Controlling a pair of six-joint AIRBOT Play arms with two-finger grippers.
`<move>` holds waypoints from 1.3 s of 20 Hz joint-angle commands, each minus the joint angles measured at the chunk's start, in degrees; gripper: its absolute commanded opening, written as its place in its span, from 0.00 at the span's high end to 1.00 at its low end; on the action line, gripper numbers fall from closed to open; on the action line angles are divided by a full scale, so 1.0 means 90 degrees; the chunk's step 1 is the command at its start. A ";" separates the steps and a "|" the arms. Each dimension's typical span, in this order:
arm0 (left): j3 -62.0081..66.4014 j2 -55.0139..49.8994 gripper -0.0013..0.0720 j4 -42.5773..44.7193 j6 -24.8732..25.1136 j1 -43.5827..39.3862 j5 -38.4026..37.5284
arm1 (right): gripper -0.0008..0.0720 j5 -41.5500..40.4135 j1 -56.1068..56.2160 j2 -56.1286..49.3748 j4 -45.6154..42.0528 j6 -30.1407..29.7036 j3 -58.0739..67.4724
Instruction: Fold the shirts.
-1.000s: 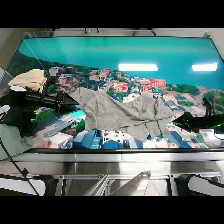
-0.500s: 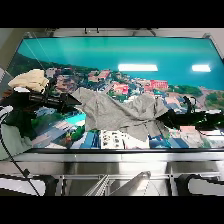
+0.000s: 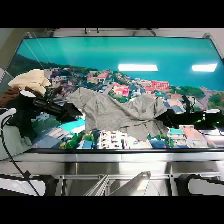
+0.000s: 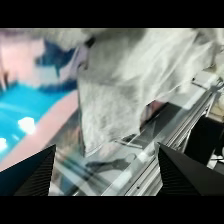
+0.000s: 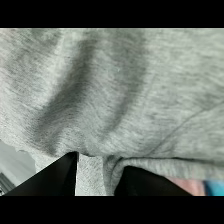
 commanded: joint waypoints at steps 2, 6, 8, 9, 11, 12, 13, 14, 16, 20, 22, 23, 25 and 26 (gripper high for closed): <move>-0.0532 -0.0005 0.03 0.0362 -0.0342 -0.0719 0.0952 | 0.49 0.0160 0.0005 0.0000 0.0019 -0.0044 0.0010; -0.0274 -0.0104 0.14 0.0357 -0.0406 -0.1469 0.1367 | 0.49 0.0202 0.0005 0.0000 0.0019 -0.0046 0.0010; -0.0027 -0.0357 0.39 0.0437 -0.0442 -0.1715 0.1052 | 0.49 0.0323 0.0002 0.0000 0.0019 -0.0155 0.0010; 0.0066 -0.0491 0.63 0.0432 -0.0440 -0.1753 0.0833 | 0.49 0.0369 0.0002 0.0000 0.0015 -0.0185 0.0010; 0.0153 -0.0614 0.96 0.0418 -0.0391 -0.1698 0.0478 | 0.50 0.0367 -0.0087 0.0002 -0.0007 -0.0187 0.0010; 0.0148 -0.0588 0.96 0.0415 -0.0389 -0.1613 0.0401 | 0.50 0.0369 -0.0170 0.0015 -0.0010 -0.0187 0.0010; 0.0143 -0.0520 0.96 0.0410 -0.0386 -0.1489 0.0379 | 0.50 0.0442 -0.0287 0.0039 -0.0007 -0.0206 0.0015; 0.0136 -0.0418 0.96 0.0408 -0.0389 -0.1353 0.0379 | 0.50 0.0571 -0.0423 0.0063 -0.0007 -0.0311 0.0015; 0.0136 -0.0204 0.96 0.0355 -0.0386 -0.1056 0.0374 | 0.70 0.0833 -0.0702 0.0092 -0.0007 -0.0355 0.0015; 0.0136 -0.0012 0.96 0.0131 -0.0248 -0.0704 0.0211 | 0.96 0.1226 -0.0848 0.0092 0.0131 -0.0534 0.0015; 0.0136 0.0058 0.96 -0.1117 0.0304 -0.0576 -0.0308 | 0.97 0.2118 -0.0831 0.0197 0.1139 -0.1064 0.0022; 0.0138 0.0238 0.96 -0.2081 0.0682 -0.0500 -0.0736 | 0.96 0.2681 -0.0852 0.0393 0.1807 -0.1328 0.0049; 0.0138 0.0867 0.96 -0.3633 0.1052 -0.0321 -0.1615 | 0.97 0.3548 -0.0908 0.1239 0.3065 -0.1591 0.0214; 0.0138 0.1302 0.96 -0.4257 0.1124 -0.0204 -0.2067 | 0.97 0.3558 -0.0959 0.1919 0.3577 -0.1610 0.0374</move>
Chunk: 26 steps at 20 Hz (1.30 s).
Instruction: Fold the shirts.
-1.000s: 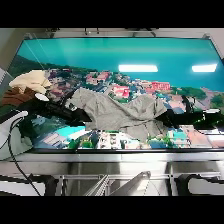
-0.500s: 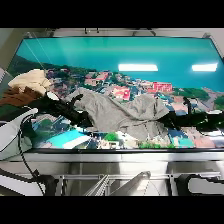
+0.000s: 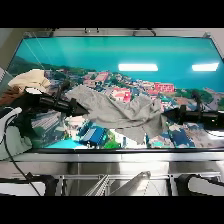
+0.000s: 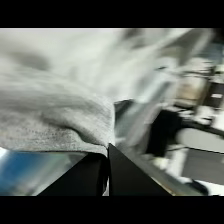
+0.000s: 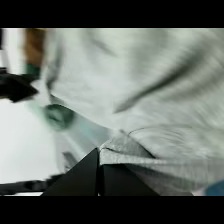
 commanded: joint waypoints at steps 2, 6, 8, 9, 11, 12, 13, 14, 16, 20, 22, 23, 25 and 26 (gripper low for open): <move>0.0015 0.1639 0.96 -0.3538 0.0563 0.0495 -0.2042 | 0.97 0.0406 -0.0270 0.2489 0.2390 -0.0415 0.0731; 0.0015 0.3502 0.96 -0.6239 0.0141 0.1207 -0.2030 | 0.97 -0.1797 -0.0920 0.5051 0.2278 -0.0423 0.2244; 0.0015 0.4350 0.96 -0.6883 0.0114 0.1673 -0.1659 | 0.97 -0.2715 -0.1224 0.5889 0.1887 -0.0512 0.2883; 0.0015 0.4726 0.96 -0.6972 0.0044 0.1906 -0.1433 | 0.97 -0.3135 -0.1248 0.6173 0.1569 -0.0517 0.3150; 0.0019 0.5382 0.96 -0.6878 -0.0447 0.2487 -0.1073 | 0.97 -0.3475 -0.1243 0.6462 0.0823 -0.0520 0.3672; 0.0019 0.5578 0.95 -0.6606 -0.0709 0.2756 -0.0879 | 0.97 -0.3405 -0.1243 0.6411 0.0656 -0.0522 0.3852; 0.0019 0.5705 0.95 -0.6149 -0.0877 0.3021 -0.0605 | 0.97 -0.3313 -0.1243 0.6285 0.0692 -0.0583 0.3905; 0.0017 0.5763 0.95 -0.5501 -0.1018 0.3257 -0.0321 | 0.97 -0.3150 -0.1234 0.6054 0.0738 -0.0610 0.3900; 0.0017 0.5547 0.95 -0.4090 -0.1358 0.3424 -0.0056 | 0.97 -0.2533 -0.1178 0.5389 0.0835 -0.0644 0.3895; -0.0287 0.4109 0.95 -0.3512 -0.0673 0.2577 0.0124 | 0.96 -0.2147 0.0216 0.3232 0.0629 -0.1061 0.3881; -0.0204 0.2919 0.95 -0.3296 -0.0192 0.1872 0.0359 | 0.96 -0.2693 0.1151 0.2013 0.0199 -0.1090 0.3883; 0.0017 0.2140 0.95 -0.3298 0.0034 0.1566 0.0440 | 0.97 -0.3072 0.1501 0.1389 0.0046 -0.1110 0.3883; 0.0733 0.0571 0.95 -0.3298 0.0301 0.1205 0.0459 | 0.97 -0.3696 0.1831 0.0197 0.0032 -0.1180 0.3942; 0.1229 -0.0277 0.95 -0.3254 0.0364 0.1129 0.0452 | 0.97 -0.3728 0.1865 -0.0362 0.0119 -0.1185 0.4041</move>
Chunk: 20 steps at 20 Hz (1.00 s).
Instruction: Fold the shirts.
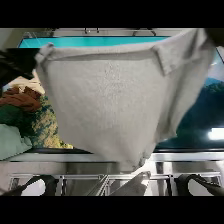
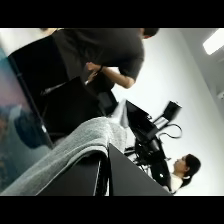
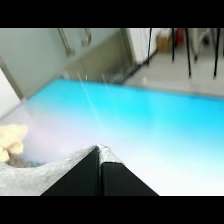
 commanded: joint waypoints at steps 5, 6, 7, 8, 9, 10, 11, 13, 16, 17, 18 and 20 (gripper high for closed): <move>0.3235 -0.5085 0.95 0.0342 0.0180 -0.0629 -0.0177 | 0.97 -0.0469 0.0554 -0.3546 0.0505 -0.0236 0.0573; 0.3611 -0.5408 0.95 0.0350 0.0041 -0.0656 -0.0029 | 0.96 -0.0466 0.0554 -0.3723 0.0500 -0.0233 0.0641; 0.3939 -0.5637 0.95 0.0345 -0.0029 -0.0656 0.0100 | 0.97 -0.0464 0.0546 -0.3820 0.0498 -0.0236 0.0658; 0.4184 -0.5768 0.95 0.0352 -0.0097 -0.0656 0.0163 | 0.97 -0.0427 0.0544 -0.3866 0.0435 -0.0236 0.0658; 0.4435 -0.5855 0.95 0.0410 -0.0175 -0.0622 0.0182 | 0.97 -0.0342 0.0539 -0.3874 0.0277 -0.0236 0.0658; 0.4658 -0.5880 0.95 0.0692 -0.0255 -0.0576 0.0185 | 0.97 -0.0209 0.0539 -0.3874 0.0044 -0.0228 0.0658; 0.4881 -0.5877 0.95 0.1253 -0.0491 -0.0520 0.0187 | 0.97 -0.0056 0.0534 -0.3874 -0.0214 -0.0146 0.0656; 0.5265 -0.5877 0.95 0.2664 -0.1161 -0.0444 0.0063 | 0.97 0.0163 0.0500 -0.3874 -0.0918 0.0308 0.0653; 0.5382 -0.5880 0.99 0.3538 -0.1418 -0.0398 -0.0121 | 0.97 0.0612 0.0503 -0.3874 -0.1938 0.0770 0.0576; 0.5370 -0.5877 0.98 0.3781 -0.1418 -0.0398 -0.0141 | 0.97 0.0726 0.0503 -0.3874 -0.2006 0.0804 0.0478; 0.5370 -0.5880 0.98 0.4027 -0.1418 -0.0401 -0.0138 | 0.97 0.0755 0.0503 -0.3871 -0.2001 0.0804 0.0347; 0.5370 -0.5880 0.98 0.4403 -0.1418 -0.0447 -0.0117 | 0.97 0.0750 0.0503 -0.3871 -0.2004 0.0797 0.0095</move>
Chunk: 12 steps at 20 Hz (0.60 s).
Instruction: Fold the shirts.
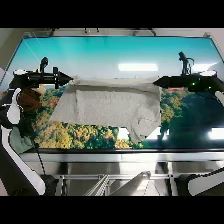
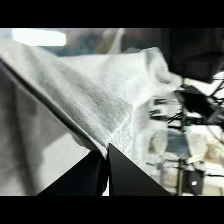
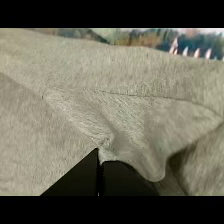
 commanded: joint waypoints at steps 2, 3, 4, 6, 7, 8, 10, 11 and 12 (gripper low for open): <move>0.0075 -0.0019 0.98 0.1076 -0.0141 -0.0012 -0.0092 | 0.97 0.0199 -0.0007 -0.0010 -0.0401 0.0151 -0.0379; 0.0078 -0.0017 0.98 0.1212 -0.0182 0.0005 -0.0114 | 0.97 0.0197 -0.0007 -0.0010 -0.0563 0.0189 -0.0381; 0.0078 -0.0017 0.98 0.1321 -0.0187 0.0039 -0.0211 | 0.97 0.0199 -0.0007 -0.0010 -0.0712 0.0299 -0.0381; 0.0078 -0.0017 0.98 0.1564 -0.0335 0.0095 -0.0260 | 0.97 0.0180 -0.0010 -0.0010 -0.0903 0.0347 -0.0381; 0.0078 -0.0017 0.98 0.1668 -0.0345 0.0114 -0.0250 | 0.97 0.0100 -0.0010 -0.0010 -0.1039 0.0425 -0.0381; 0.0078 -0.0017 0.98 0.1647 -0.0345 0.0168 -0.0250 | 0.97 0.0024 -0.0010 -0.0010 -0.1190 0.0520 -0.0381; 0.0078 -0.0015 0.98 0.1634 -0.0345 0.0231 -0.0255 | 0.97 -0.0146 -0.0012 -0.0010 -0.1440 0.0661 -0.0381; 0.0078 -0.0015 0.98 0.1634 -0.0342 0.0233 -0.0253 | 0.97 -0.0197 -0.0012 -0.0012 -0.1467 0.0678 -0.0381; 0.0078 -0.0015 0.98 0.1632 -0.0342 0.0228 -0.0250 | 0.97 -0.0243 -0.0010 -0.0012 -0.1462 0.0678 -0.0381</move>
